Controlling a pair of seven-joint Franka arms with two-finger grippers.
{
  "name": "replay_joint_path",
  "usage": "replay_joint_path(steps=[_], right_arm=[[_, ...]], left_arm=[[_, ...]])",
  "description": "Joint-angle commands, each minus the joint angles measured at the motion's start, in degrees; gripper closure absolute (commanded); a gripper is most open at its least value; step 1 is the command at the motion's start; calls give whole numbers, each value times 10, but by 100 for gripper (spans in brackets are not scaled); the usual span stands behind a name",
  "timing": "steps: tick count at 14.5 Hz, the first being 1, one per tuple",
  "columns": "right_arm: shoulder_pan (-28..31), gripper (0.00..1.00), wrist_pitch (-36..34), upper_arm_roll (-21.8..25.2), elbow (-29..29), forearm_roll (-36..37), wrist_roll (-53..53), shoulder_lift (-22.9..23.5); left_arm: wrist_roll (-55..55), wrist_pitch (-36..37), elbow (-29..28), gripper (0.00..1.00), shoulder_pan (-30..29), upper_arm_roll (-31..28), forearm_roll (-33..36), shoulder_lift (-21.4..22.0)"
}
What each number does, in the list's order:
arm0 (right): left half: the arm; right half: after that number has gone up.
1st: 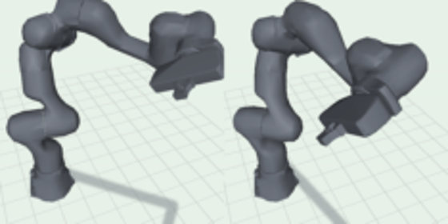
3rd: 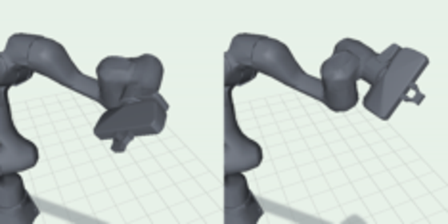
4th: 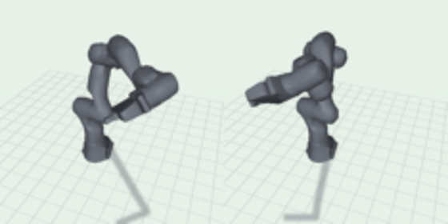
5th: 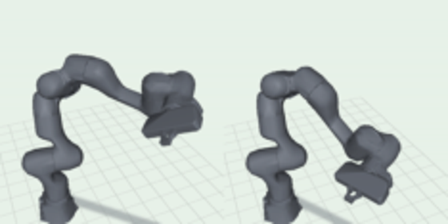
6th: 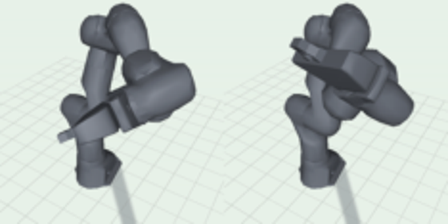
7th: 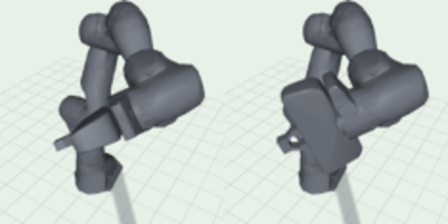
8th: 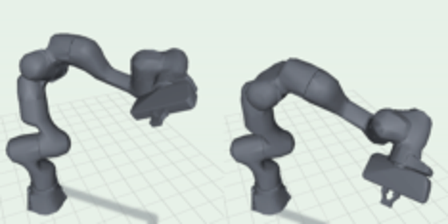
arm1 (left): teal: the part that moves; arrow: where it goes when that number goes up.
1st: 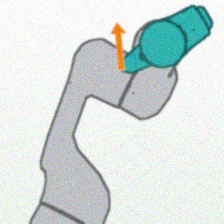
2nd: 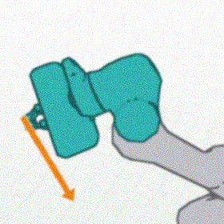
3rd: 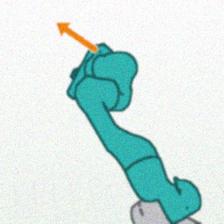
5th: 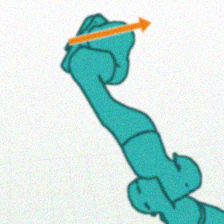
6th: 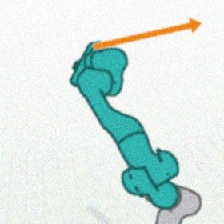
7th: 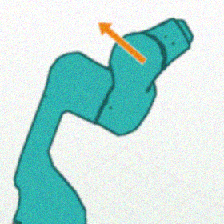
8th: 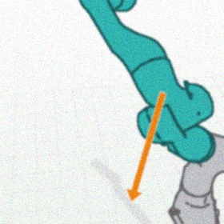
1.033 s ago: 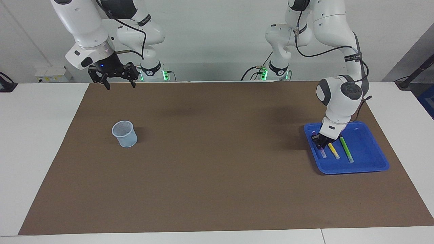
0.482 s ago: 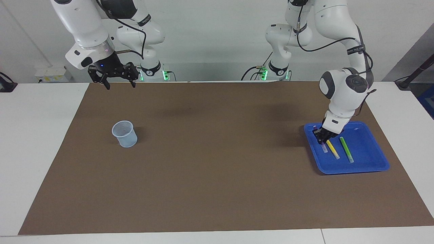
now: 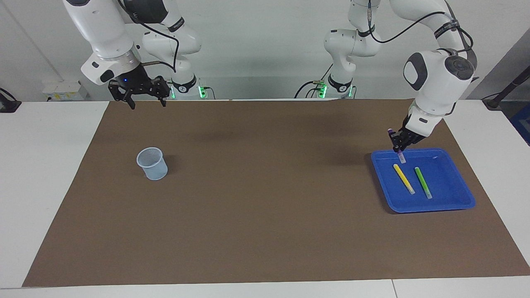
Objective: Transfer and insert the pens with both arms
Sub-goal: 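Lift the purple pen from the tray with the left gripper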
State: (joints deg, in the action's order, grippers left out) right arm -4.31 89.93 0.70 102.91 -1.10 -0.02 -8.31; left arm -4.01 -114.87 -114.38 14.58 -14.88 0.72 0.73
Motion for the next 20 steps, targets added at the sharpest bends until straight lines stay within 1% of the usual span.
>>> replay_joint_path(steps=[1,3,8,11,13,16,19,20], right_arm=[[-1,0,10,0,28,-9,6,-23],[-2,0,10,-1,28,-9,5,-24],[-3,0,1,-2,28,-9,-13,-24],[-2,0,-7,-1,27,-9,-73,-24],[-3,0,-13,-2,27,-9,-68,-26],[-1,0,-6,-2,32,-11,-66,-26],[5,0,4,-1,55,-47,-52,-36],[8,0,9,3,57,-69,-40,-37]], left_arm=[[-13,18,-1,100,7,-7,-7,20],[-48,18,-2,100,7,-7,-7,32],[-207,11,0,100,3,-6,-9,58],[-321,7,8,100,1,-8,-34,66],[-397,5,12,100,0,-8,-42,71],[-477,-7,9,100,-2,-10,-56,77],[-521,-23,4,100,-19,-13,-84,95],[-535,-24,3,100,-20,-13,-90,101]])
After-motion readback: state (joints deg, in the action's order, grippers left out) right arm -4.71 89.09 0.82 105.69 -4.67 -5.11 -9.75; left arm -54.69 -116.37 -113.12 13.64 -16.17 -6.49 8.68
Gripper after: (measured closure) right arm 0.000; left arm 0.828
